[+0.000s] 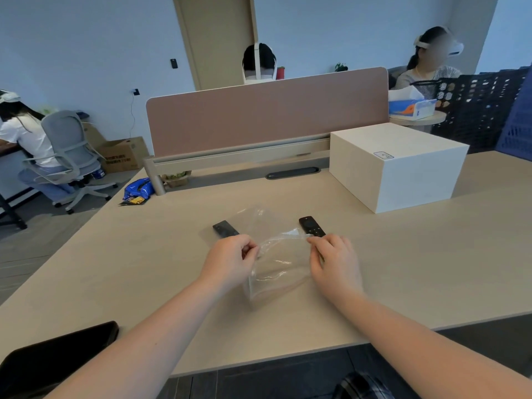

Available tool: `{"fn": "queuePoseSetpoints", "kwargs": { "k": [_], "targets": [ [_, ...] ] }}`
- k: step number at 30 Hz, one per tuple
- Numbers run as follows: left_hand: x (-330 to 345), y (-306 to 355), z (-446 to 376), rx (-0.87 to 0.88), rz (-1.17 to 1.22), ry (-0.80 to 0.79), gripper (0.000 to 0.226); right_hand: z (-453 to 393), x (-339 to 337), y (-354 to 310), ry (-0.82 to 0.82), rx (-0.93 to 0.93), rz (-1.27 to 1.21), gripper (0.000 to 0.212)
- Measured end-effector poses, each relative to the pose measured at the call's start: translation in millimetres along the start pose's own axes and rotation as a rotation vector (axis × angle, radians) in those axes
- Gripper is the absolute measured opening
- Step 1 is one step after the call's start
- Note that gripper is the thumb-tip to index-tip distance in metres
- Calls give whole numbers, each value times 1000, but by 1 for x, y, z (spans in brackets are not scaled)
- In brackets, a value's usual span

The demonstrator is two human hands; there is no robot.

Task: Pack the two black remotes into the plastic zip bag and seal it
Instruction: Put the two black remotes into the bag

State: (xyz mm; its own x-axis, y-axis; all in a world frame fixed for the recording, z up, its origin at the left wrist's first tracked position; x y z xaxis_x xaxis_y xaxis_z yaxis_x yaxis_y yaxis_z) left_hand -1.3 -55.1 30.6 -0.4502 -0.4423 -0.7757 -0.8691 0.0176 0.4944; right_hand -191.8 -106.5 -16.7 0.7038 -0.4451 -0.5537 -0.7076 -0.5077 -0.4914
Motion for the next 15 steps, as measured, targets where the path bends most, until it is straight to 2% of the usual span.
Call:
{"fn": "queuePoseSetpoints", "kwargs": {
  "k": [4, 7, 9, 12, 15],
  "targets": [
    [-1, 6, 1, 28, -14, 36, 12, -1, -2, 26, -80, 292, 81, 31],
    [-4, 11, 3, 46, -36, 55, 12, -2, -3, 33, -97, 409, 74, 34],
    [-5, 14, 4, 58, -53, 65, 13, -2, -2, 36, -195, 411, 169, 39],
    [-5, 15, 5, 78, -70, 54, 13, -3, 3, 39, -318, 307, 344, 36],
    [-4, 14, 5, 90, -74, 44, 15, -7, 2, 39, -307, 297, 263, 30]
  ]
}}
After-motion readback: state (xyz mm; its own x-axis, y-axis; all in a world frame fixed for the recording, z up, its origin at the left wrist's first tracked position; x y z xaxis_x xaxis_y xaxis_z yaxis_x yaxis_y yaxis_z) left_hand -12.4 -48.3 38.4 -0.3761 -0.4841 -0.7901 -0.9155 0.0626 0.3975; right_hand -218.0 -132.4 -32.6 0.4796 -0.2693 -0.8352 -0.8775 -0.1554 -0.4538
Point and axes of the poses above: each hand's wrist, its own z-axis away from the middle knuckle, its own x-axis out of the palm, y = z × x, the point moved 4 cm from there along -z, towards the middle knuckle, and after that the axes turned 5 degrees about y, right-handed, at the moved point
